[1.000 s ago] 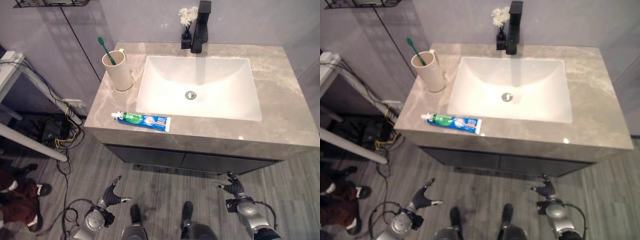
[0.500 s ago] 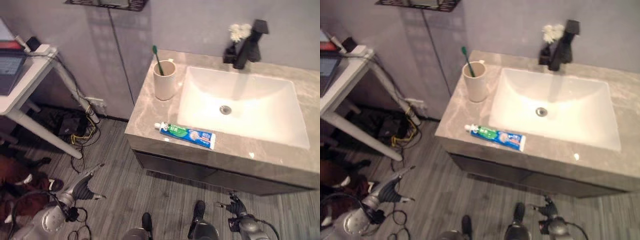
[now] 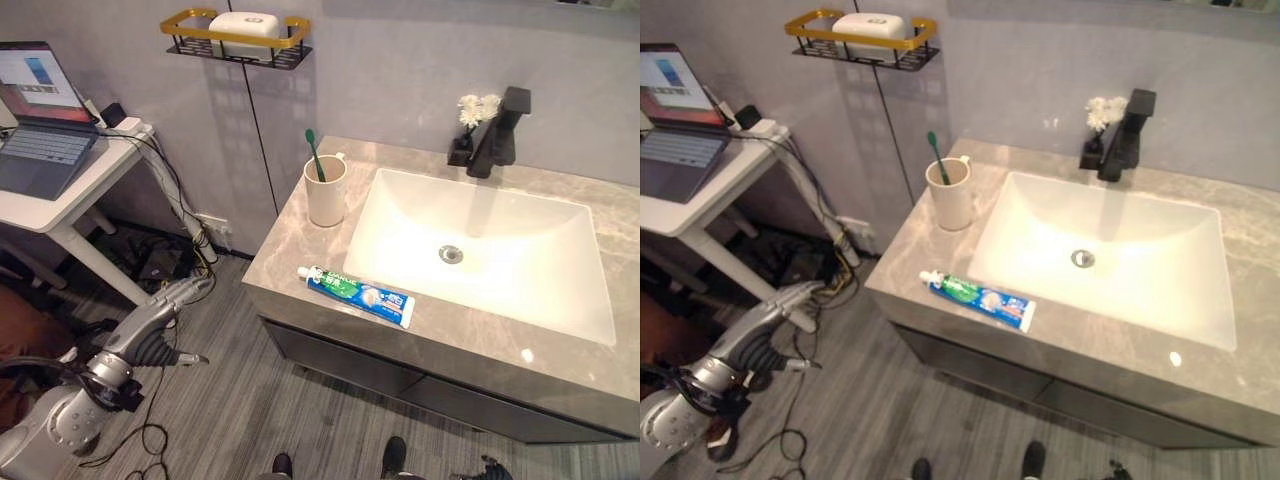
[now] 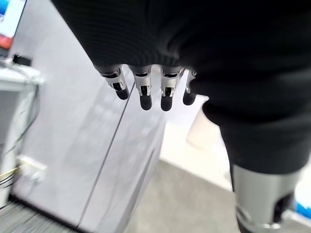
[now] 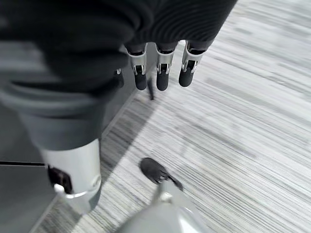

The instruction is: Put brush and paste in cup on sink, flatten towel.

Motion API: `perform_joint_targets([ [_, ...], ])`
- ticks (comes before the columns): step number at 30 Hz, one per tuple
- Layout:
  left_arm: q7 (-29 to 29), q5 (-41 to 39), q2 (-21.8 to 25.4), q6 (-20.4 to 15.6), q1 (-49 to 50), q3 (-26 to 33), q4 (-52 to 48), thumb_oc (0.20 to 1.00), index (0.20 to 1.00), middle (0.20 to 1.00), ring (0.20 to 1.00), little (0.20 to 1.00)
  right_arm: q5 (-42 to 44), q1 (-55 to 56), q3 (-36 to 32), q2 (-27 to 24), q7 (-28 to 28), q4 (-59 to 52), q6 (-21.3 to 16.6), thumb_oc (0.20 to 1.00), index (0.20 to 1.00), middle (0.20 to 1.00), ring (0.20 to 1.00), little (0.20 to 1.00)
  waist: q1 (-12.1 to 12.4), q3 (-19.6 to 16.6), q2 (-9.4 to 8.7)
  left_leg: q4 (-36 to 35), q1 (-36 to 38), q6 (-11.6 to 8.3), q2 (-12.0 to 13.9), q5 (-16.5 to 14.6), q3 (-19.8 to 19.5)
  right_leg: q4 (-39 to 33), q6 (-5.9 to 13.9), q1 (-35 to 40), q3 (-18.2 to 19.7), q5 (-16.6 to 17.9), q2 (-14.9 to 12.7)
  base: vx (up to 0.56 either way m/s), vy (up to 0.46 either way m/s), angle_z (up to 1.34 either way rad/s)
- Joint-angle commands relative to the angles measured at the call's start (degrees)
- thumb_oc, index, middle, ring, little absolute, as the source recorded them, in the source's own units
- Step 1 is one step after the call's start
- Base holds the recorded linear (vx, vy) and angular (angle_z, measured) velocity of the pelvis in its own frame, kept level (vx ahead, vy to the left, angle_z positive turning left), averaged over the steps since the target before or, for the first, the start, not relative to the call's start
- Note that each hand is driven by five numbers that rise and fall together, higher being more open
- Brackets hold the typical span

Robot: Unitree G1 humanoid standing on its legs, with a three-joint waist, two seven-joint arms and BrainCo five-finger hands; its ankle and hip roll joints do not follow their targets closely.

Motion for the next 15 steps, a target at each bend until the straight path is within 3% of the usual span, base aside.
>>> perform_joint_targets([
  [1,1.3,-5.1,0.3,-1.0,-7.0,2.9,-0.8,1.000,1.000,1.000,1.000,1.000,-0.1,-2.1,-0.5,-0.1,1.5,0.3,0.4,1.000,1.000,1.000,1.000,1.000,-2.1,1.9,-0.29,0.4,-3.1,0.18,-1.3,3.2,2.0,0.6,4.62,3.7,0.8,-1.1,-2.2,-0.01,0.021,-0.25],
  [7,0.3,-8.8,-2.3,-1.2,-14.6,0.6,-1.0,1.000,1.000,1.000,1.000,1.000,0.4,-2.5,-0.5,-0.2,3.0,0.1,1.3,1.000,1.000,1.000,1.000,1.000,-3.6,2.2,0.46,0.4,-5.5,0.43,-1.8,2.7,5.0,0.6,5.56,-1.7,5.1,1.0,-3.1,-0.03,0.048,-0.36],
  [12,-0.7,-10.8,-4.1,-0.7,-23.4,-5.0,1.4,1.000,1.000,1.000,1.000,1.000,1.7,-4.1,0.9,0.6,3.9,-0.4,1.5,1.000,1.000,1.000,1.000,1.000,-4.8,2.8,0.20,0.4,-6.9,0.59,-1.9,2.9,6.1,0.6,5.57,-4.3,7.4,1.8,-3.3,-0.01,0.009,-0.29],
  [15,-2.7,-13.3,-5.7,-0.1,-24.7,-5.5,2.0,1.000,1.000,1.000,1.000,1.000,1.6,-3.8,1.0,1.3,4.4,-0.4,1.7,1.000,1.000,1.000,1.000,1.000,-5.5,3.0,-0.28,0.4,-7.4,0.59,-1.9,2.9,6.9,0.6,5.55,-5.3,8.4,2.2,-3.3,0.01,0.004,-0.12],
])
